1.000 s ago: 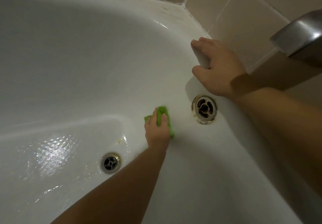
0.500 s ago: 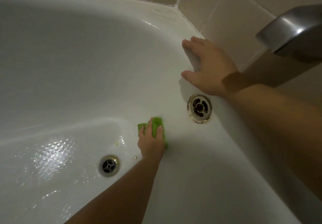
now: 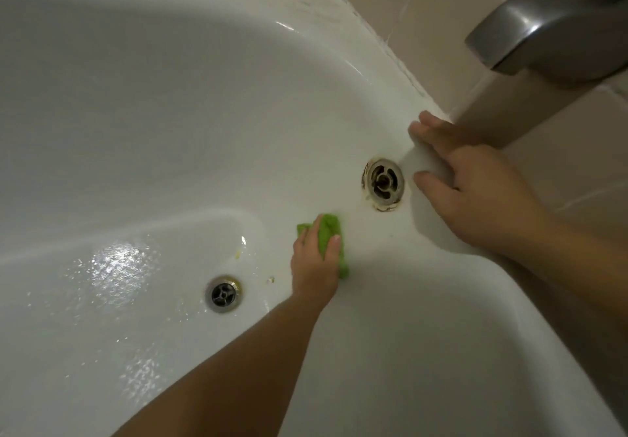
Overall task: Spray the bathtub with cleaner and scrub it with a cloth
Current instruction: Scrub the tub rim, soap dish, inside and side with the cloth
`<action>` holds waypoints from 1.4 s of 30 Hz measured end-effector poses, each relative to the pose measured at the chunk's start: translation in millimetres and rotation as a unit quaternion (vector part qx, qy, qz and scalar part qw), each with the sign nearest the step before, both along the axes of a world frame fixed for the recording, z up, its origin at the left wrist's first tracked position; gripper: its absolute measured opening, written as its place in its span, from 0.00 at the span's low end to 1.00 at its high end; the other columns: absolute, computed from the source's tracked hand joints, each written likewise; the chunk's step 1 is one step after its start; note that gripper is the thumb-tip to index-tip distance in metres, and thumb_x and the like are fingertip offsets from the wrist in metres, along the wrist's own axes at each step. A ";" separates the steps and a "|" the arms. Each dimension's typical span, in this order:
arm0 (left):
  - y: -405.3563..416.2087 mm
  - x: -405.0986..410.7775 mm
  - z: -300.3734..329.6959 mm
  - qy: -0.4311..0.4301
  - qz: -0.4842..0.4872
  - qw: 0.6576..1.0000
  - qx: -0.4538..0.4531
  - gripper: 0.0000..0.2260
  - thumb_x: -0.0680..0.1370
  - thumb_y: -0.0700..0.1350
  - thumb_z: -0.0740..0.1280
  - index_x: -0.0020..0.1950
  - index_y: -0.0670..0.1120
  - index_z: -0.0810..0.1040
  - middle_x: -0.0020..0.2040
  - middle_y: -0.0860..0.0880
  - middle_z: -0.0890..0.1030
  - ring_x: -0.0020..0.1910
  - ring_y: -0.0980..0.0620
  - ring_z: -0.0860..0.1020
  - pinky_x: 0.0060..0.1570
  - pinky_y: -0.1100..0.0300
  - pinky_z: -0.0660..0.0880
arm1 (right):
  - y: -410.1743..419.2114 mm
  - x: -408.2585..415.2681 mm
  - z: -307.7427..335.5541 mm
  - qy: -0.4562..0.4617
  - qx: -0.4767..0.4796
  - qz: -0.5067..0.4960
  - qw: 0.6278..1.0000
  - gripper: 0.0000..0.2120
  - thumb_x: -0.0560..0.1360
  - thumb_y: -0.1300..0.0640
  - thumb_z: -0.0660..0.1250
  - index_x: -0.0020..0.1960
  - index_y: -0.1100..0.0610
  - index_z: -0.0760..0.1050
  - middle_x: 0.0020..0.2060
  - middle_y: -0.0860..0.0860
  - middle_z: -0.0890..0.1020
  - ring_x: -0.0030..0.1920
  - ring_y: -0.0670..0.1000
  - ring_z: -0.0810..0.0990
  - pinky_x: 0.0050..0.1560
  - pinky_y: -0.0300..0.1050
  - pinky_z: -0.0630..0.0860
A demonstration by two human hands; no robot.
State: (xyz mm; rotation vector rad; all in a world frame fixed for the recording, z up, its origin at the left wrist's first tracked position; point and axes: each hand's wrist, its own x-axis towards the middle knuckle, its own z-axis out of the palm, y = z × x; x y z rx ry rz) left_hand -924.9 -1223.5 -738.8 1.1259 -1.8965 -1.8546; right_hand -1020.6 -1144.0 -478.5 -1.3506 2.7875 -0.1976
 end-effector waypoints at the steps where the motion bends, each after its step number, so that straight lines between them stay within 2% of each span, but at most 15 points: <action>1: -0.8 2.9 -8.1 -0.039 0.005 0.999 0.000 0.24 0.82 0.60 0.60 0.78 0.63 0.64 0.75 0.45 0.67 0.70 0.42 0.71 0.73 0.43 0.67 | 0.8 -1.4 -0.9 -0.006 -0.007 0.000 1.000 0.29 0.82 0.56 0.64 0.82 0.51 0.62 0.82 0.45 0.59 0.80 0.48 0.60 0.75 0.37 0.55; 3: -0.6 2.5 -16.3 -0.089 0.024 0.995 0.024 0.23 0.83 0.58 0.59 0.79 0.62 0.63 0.77 0.46 0.65 0.71 0.41 0.70 0.73 0.46 0.65 | 0.2 -4.4 -2.8 -0.005 -0.014 -0.002 1.000 0.29 0.82 0.57 0.64 0.82 0.52 0.61 0.82 0.45 0.59 0.79 0.48 0.61 0.74 0.37 0.54; 5: 2.3 -2.9 -3.0 -0.082 0.045 0.993 0.067 0.23 0.82 0.59 0.59 0.78 0.62 0.65 0.75 0.47 0.68 0.70 0.40 0.71 0.74 0.43 0.66 | -0.1 -6.6 -4.6 -0.010 -0.025 -0.003 1.000 0.29 0.82 0.57 0.65 0.82 0.52 0.62 0.81 0.45 0.60 0.79 0.47 0.61 0.75 0.37 0.54; 7: 10.0 -6.7 26.1 -0.027 0.066 0.993 0.098 0.24 0.78 0.61 0.59 0.75 0.63 0.69 0.67 0.50 0.73 0.66 0.42 0.74 0.70 0.40 0.70 | 0.8 -7.6 -6.0 -0.017 -0.039 -0.007 0.999 0.30 0.81 0.56 0.66 0.81 0.53 0.63 0.81 0.46 0.62 0.79 0.46 0.62 0.76 0.37 0.56; 10: 23.2 -7.8 78.0 0.065 0.065 0.990 0.111 0.15 0.77 0.61 0.61 0.62 0.75 0.72 0.59 0.51 0.77 0.59 0.45 0.78 0.63 0.39 0.76 | 1.6 -7.4 -6.4 -0.020 -0.064 -0.017 0.998 0.28 0.80 0.57 0.68 0.79 0.56 0.67 0.79 0.49 0.67 0.78 0.49 0.65 0.79 0.44 0.59; 11: 26.6 -7.6 92.6 0.089 0.055 0.989 0.101 0.14 0.77 0.60 0.61 0.61 0.75 0.72 0.58 0.50 0.77 0.58 0.46 0.79 0.61 0.39 0.77 | 1.4 -5.8 -5.8 -0.023 -0.073 -0.024 0.997 0.27 0.80 0.57 0.68 0.78 0.56 0.68 0.78 0.49 0.68 0.78 0.49 0.66 0.78 0.43 0.60; 15: 45.2 2.6 119.1 0.100 0.027 0.991 0.087 0.24 0.80 0.58 0.62 0.76 0.59 0.66 0.61 0.51 0.71 0.61 0.48 0.75 0.66 0.44 0.74 | 14.8 7.9 -3.7 -0.033 -0.086 -0.050 0.995 0.25 0.80 0.58 0.67 0.77 0.56 0.69 0.76 0.50 0.71 0.76 0.50 0.67 0.76 0.38 0.57; 18: 43.8 2.8 113.5 0.073 0.035 0.994 0.073 0.26 0.80 0.60 0.61 0.77 0.57 0.65 0.63 0.49 0.70 0.62 0.45 0.75 0.66 0.43 0.74 | 32.4 15.5 -7.1 -0.032 -0.082 -0.051 0.995 0.25 0.80 0.58 0.67 0.77 0.58 0.70 0.76 0.51 0.71 0.76 0.51 0.67 0.78 0.46 0.61; 22: 41.1 -2.4 123.9 -0.001 0.041 0.991 0.124 0.22 0.83 0.58 0.61 0.74 0.52 0.65 0.63 0.48 0.68 0.61 0.42 0.74 0.66 0.40 0.73 | 33.5 14.3 -7.6 -0.042 -0.092 -0.054 0.993 0.25 0.81 0.58 0.66 0.77 0.58 0.70 0.75 0.51 0.71 0.76 0.51 0.67 0.78 0.51 0.63; 27: 58.4 9.3 173.4 0.119 0.013 0.992 0.051 0.21 0.78 0.61 0.64 0.69 0.56 0.68 0.59 0.53 0.68 0.59 0.45 0.76 0.62 0.42 0.75 | 32.6 17.7 -4.8 -0.050 -0.129 -0.069 0.988 0.21 0.81 0.61 0.63 0.74 0.58 0.73 0.73 0.50 0.74 0.74 0.49 0.69 0.77 0.47 0.63; 33: 32.5 -8.9 199.8 0.084 0.026 0.996 0.022 0.21 0.83 0.57 0.63 0.75 0.54 0.67 0.59 0.50 0.66 0.60 0.45 0.75 0.66 0.48 0.74 | 41.7 24.3 -3.3 -0.054 -0.127 -0.088 0.987 0.22 0.82 0.62 0.59 0.75 0.55 0.72 0.75 0.49 0.73 0.75 0.50 0.69 0.77 0.47 0.63; 35: 34.4 -4.4 197.8 0.095 0.030 0.995 0.015 0.19 0.83 0.57 0.63 0.73 0.55 0.70 0.57 0.52 0.66 0.55 0.51 0.77 0.63 0.54 0.76 | 39.8 24.9 -1.9 -0.057 -0.126 -0.090 0.986 0.22 0.83 0.63 0.59 0.76 0.55 0.72 0.75 0.49 0.72 0.75 0.49 0.68 0.78 0.46 0.62; 38: 38.6 8.6 190.1 0.111 0.009 0.993 0.027 0.15 0.82 0.58 0.66 0.68 0.58 0.75 0.56 0.54 0.68 0.48 0.60 0.77 0.48 0.71 0.74 | 39.4 24.4 -2.7 -0.065 -0.137 -0.089 0.984 0.22 0.82 0.63 0.59 0.75 0.56 0.73 0.74 0.49 0.73 0.75 0.49 0.68 0.77 0.47 0.63; 40: 35.0 7.8 188.3 0.128 0.006 0.991 0.030 0.12 0.80 0.58 0.68 0.63 0.60 0.78 0.55 0.51 0.74 0.44 0.59 0.79 0.41 0.72 0.73 | 40.8 23.1 -4.2 -0.068 -0.142 -0.086 0.984 0.22 0.82 0.63 0.59 0.75 0.55 0.73 0.74 0.49 0.73 0.74 0.48 0.69 0.77 0.49 0.64; 42: 28.4 -3.5 189.8 0.142 0.040 0.989 0.026 0.11 0.80 0.57 0.69 0.62 0.60 0.81 0.54 0.48 0.78 0.42 0.58 0.80 0.41 0.68 0.74 | 42.2 22.6 -4.8 -0.068 -0.143 -0.085 0.984 0.22 0.82 0.63 0.59 0.75 0.55 0.73 0.74 0.48 0.74 0.74 0.48 0.69 0.77 0.47 0.64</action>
